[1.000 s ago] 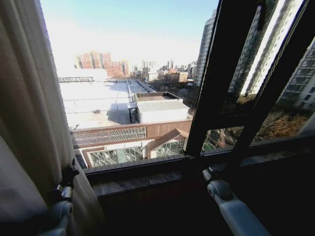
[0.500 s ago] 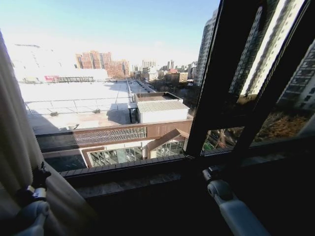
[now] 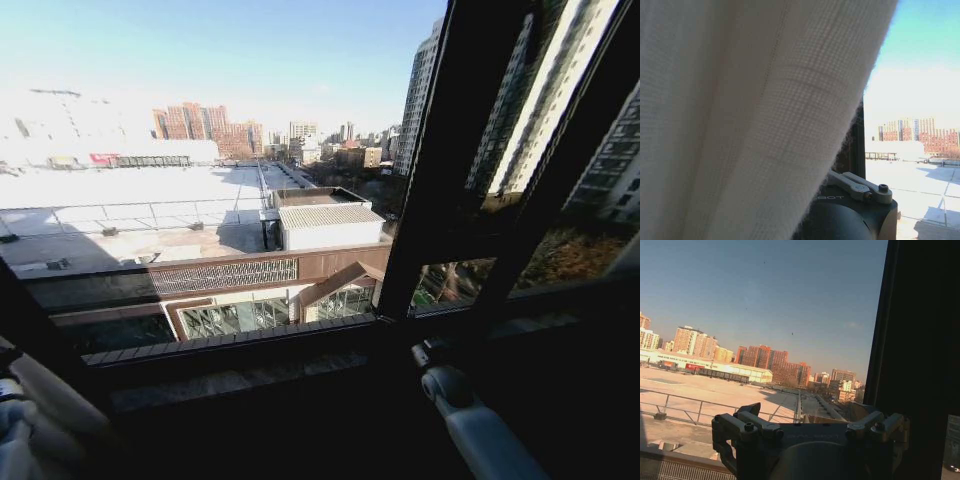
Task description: Open the curtains by pulling them apart, changing their state from closed to fully open.
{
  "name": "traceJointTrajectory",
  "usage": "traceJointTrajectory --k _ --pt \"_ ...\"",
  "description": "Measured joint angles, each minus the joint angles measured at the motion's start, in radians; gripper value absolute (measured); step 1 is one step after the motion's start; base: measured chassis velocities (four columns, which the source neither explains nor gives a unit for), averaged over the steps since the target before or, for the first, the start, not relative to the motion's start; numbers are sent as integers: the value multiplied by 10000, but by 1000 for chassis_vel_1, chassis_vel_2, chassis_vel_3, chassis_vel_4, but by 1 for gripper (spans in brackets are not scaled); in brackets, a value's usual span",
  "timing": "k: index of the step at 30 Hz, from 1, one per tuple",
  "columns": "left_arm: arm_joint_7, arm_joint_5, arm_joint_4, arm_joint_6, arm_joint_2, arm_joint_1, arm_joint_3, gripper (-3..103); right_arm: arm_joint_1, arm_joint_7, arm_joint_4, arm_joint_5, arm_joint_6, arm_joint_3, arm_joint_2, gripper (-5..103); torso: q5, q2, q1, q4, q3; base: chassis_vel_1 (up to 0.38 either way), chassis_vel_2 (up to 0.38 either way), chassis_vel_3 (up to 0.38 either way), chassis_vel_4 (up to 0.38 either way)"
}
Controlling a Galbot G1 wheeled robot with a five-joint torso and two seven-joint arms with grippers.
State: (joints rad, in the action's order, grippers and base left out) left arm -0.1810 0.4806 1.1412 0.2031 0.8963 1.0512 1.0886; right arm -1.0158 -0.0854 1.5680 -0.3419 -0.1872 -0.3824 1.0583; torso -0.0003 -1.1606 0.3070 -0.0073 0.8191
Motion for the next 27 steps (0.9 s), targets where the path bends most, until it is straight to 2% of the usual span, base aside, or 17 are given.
traceJointTrajectory --k 8,9,10,11,14,15,17,21,22,23,27 --pt "-79 -14 233 -12 195 101 -62 -2 0 0 0 0 0 -1 0 100 1 0 0 -3 0 0 0 0 0" --pt "-136 7 323 -87 234 140 -83 3 0 0 -1 0 0 0 0 100 2 0 0 -3 -1 0 0 0 0" --pt "-147 37 406 -172 258 176 -88 3 0 0 0 0 0 -1 0 100 1 0 0 -3 0 0 0 0 0" --pt "-150 80 525 -303 289 225 -95 9 0 0 -1 0 0 -1 0 100 2 0 0 -3 0 0 0 0 0" --pt "-150 96 643 -383 331 256 -110 15 0 0 -1 0 0 -1 0 100 2 0 0 -2 0 0 0 0 0" --pt "-150 91 769 -407 387 280 -129 26 0 0 -1 0 0 0 0 100 2 0 0 -2 0 0 0 0 0" --pt "-150 82 854 -413 427 299 -137 26 0 0 -1 0 0 0 0 100 3 0 0 -3 -1 0 0 0 0" --pt "-148 -267 1451 -397 866 547 -281 47 0 0 -1 0 0 -1 0 100 5 0 0 -3 0 0 0 0 0" --pt "-148 -267 1451 -397 866 547 -281 47 0 0 -1 0 0 -1 0 100 5 0 0 -3 0 0 0 0 0" --pt "-150 -440 1661 -373 1069 646 -333 47 0 0 -1 0 0 -1 0 100 5 0 0 -3 -1 0 0 0 0" --pt "-202 -955 2724 -329 2101 1125 -575 69 0 0 -1 0 0 0 0 100 3 0 0 -2 0 0 0 0 0"
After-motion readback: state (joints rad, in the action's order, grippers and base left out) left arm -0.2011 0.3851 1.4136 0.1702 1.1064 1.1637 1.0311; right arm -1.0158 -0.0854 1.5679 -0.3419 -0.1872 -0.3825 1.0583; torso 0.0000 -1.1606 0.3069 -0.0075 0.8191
